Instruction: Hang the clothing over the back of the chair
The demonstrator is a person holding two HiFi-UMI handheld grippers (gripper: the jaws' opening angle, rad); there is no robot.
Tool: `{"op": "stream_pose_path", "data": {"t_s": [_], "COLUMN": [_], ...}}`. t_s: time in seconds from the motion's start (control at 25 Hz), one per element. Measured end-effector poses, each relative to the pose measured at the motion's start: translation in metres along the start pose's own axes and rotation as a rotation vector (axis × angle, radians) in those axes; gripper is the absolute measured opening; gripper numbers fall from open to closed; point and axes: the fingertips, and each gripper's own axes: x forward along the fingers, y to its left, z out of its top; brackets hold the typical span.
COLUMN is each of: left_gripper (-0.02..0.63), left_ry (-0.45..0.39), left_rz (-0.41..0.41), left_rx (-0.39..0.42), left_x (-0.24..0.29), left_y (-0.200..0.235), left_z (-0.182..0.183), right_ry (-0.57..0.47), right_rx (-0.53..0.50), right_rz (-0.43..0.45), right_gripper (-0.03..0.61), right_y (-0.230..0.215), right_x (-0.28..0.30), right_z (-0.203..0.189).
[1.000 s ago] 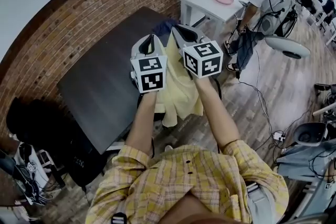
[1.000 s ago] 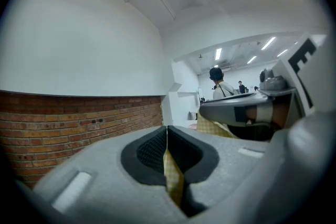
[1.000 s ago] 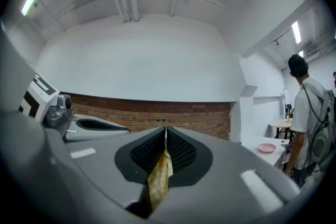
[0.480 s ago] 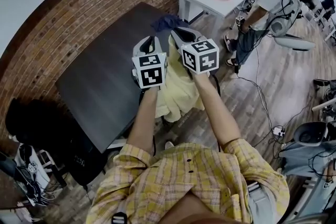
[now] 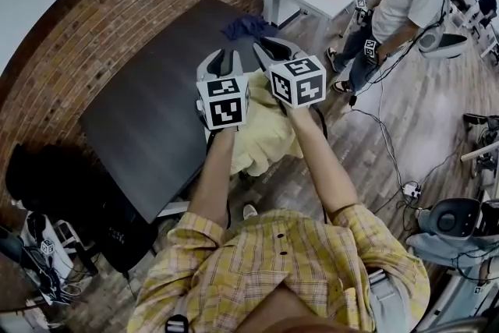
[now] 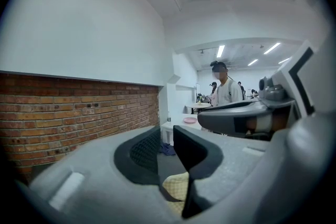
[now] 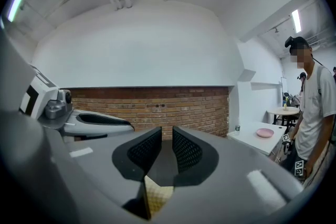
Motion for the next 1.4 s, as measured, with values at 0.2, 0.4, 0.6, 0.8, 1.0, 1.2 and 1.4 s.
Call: {"op": "stream_pose_path", "data": {"t_s": [0.2, 0.4, 0.6, 0.8, 1.0, 1.2, 1.4], "left_gripper": [0.074, 0.074, 0.074, 0.074, 0.052, 0.045, 0.024], "left_ry": [-0.030, -0.049, -0.070, -0.083, -0.096, -0.096, -0.098], "left_rz": [-0.011, -0.017, -0.018, -0.022, -0.024, -0.029, -0.043], "left_rx": [-0.027, -0.035, -0.036, -0.053, -0.049, -0.054, -0.052], "left_x": [-0.011, -0.025, -0.041, -0.054, -0.068, -0.079, -0.091], "left_y": [-0.005, -0.011, -0.018, -0.023, -0.037, -0.046, -0.057], "left_z": [0.007, 0.014, 0.020, 0.024, 0.024, 0.022, 0.018], "right_ry": [-0.018, -0.050, -0.076, -0.087, -0.102, -0.108, -0.129], "right_rx": [-0.004, -0.024, -0.036, -0.045, -0.041, -0.040, -0.036], "right_rz": [0.013, 0.015, 0.021, 0.034, 0.037, 0.035, 0.032], "right_gripper": [0.061, 0.061, 0.061, 0.061, 0.037, 0.011, -0.005], "right_y": [0.006, 0.011, 0.018, 0.027, 0.031, 0.034, 0.040], "right_x": [-0.010, -0.024, -0.040, -0.053, -0.072, -0.087, -0.104], "right_z": [0.003, 0.013, 0.023, 0.028, 0.027, 0.024, 0.022]}}
